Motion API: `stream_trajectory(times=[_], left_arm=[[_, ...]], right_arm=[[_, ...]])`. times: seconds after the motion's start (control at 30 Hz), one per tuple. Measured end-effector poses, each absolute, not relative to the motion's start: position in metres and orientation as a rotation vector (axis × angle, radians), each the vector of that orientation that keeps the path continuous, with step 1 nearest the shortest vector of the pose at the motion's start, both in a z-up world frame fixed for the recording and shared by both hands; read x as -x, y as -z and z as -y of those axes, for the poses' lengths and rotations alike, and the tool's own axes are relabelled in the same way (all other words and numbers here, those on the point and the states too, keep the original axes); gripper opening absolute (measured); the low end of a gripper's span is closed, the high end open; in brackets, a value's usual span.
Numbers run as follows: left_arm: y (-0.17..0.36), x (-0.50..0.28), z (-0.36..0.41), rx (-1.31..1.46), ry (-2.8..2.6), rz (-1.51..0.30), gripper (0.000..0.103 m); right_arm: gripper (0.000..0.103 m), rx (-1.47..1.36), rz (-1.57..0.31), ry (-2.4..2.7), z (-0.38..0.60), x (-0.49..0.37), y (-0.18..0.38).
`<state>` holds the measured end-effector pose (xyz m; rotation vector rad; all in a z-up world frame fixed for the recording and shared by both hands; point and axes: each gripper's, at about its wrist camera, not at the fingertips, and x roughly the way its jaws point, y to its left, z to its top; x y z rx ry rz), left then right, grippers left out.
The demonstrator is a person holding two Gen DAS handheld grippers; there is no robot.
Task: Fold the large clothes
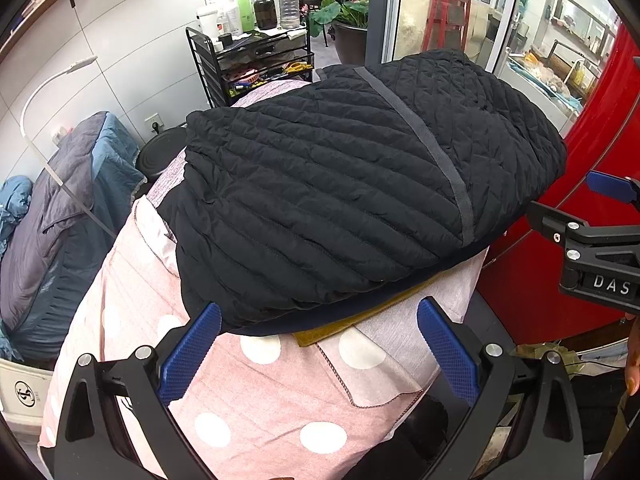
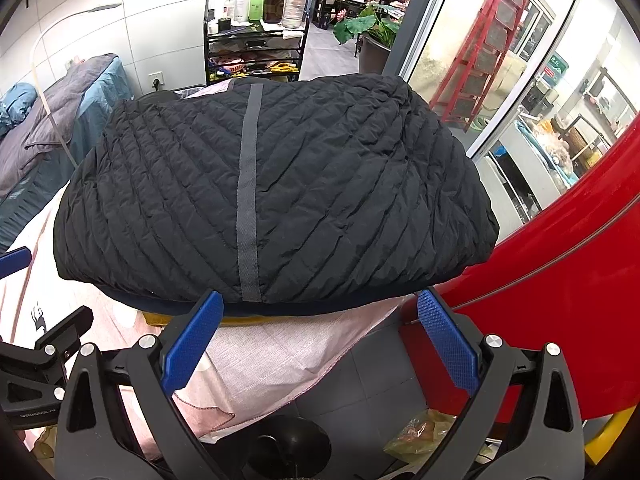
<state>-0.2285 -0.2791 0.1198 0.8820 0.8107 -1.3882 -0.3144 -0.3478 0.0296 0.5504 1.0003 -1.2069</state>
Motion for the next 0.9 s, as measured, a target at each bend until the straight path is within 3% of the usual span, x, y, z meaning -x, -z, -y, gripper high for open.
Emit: stream_trajectory(times=[0.9], left_arm=[[-0.1163, 0.2308, 0.2772, -0.895, 1.382, -0.809, 0.097]], right_arm=[[0.096, -0.551, -1.004, 1.197, 0.3452, 0.3165, -0.0228]])
